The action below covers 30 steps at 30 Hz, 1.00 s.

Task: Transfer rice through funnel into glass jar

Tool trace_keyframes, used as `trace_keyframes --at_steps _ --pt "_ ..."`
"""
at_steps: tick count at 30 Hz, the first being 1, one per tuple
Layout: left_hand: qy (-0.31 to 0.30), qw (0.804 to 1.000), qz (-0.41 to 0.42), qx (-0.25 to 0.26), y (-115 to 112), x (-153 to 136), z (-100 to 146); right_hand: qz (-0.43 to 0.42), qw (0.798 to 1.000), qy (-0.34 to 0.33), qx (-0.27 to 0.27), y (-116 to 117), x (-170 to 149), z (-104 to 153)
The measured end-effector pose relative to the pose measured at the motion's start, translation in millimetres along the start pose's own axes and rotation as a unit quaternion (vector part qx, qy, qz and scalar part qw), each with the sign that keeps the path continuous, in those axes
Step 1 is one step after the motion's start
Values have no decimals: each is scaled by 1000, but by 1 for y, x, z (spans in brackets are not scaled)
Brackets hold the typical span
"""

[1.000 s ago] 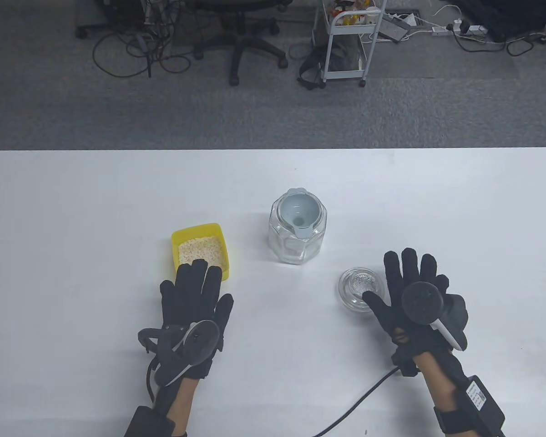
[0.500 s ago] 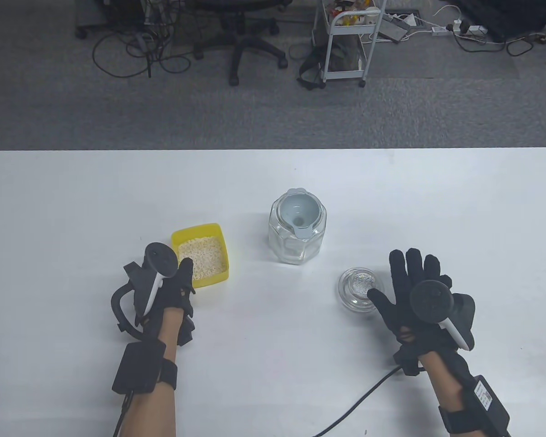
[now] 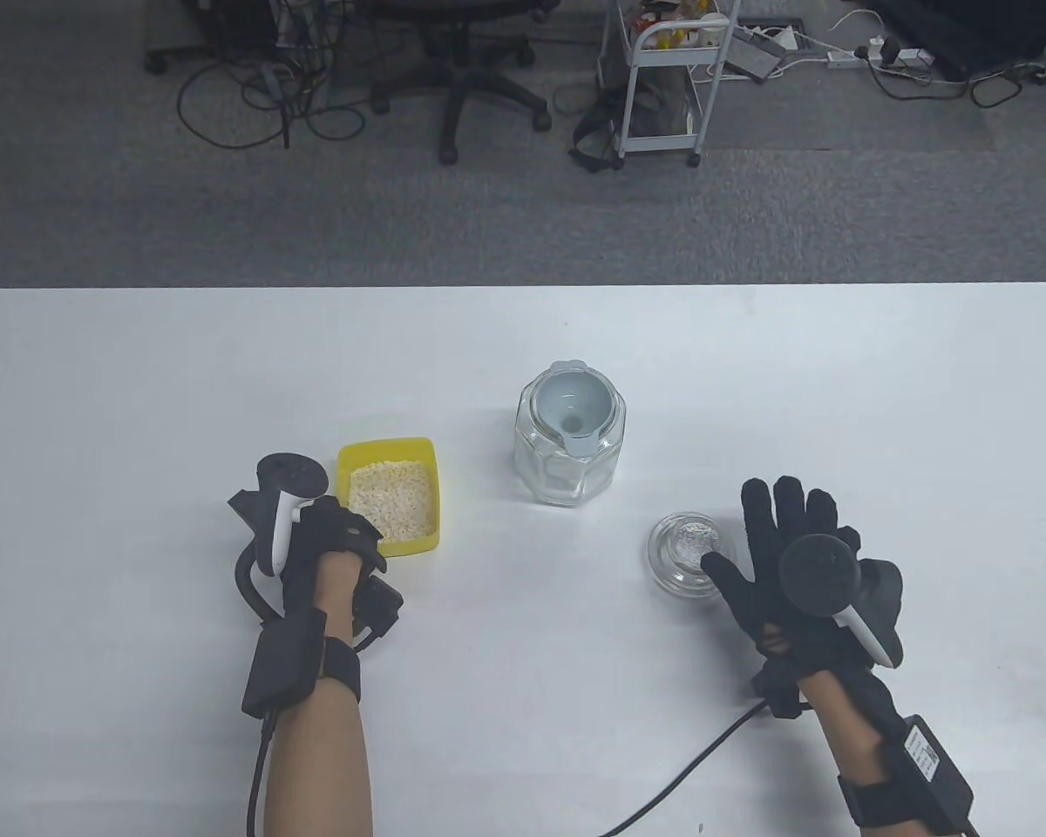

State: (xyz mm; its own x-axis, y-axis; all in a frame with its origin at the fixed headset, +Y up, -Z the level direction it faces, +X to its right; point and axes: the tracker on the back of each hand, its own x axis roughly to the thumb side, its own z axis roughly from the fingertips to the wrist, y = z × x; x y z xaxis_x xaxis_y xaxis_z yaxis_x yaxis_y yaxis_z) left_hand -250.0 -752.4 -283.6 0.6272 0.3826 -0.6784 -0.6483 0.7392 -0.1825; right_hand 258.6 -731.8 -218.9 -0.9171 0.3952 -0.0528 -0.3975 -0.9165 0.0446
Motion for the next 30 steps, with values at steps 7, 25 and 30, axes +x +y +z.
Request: trace_keyframes --at_steps 7,25,30 --pt "-70 989 123 -38 4 -5 5 -10 1000 4 -4 -3 -2 0" --pt "-214 887 363 -187 25 30 30 -24 999 28 9 -4 -14 -3" --pt "-244 906 310 -152 37 63 49 -22 999 30 10 -4 -13 -2"
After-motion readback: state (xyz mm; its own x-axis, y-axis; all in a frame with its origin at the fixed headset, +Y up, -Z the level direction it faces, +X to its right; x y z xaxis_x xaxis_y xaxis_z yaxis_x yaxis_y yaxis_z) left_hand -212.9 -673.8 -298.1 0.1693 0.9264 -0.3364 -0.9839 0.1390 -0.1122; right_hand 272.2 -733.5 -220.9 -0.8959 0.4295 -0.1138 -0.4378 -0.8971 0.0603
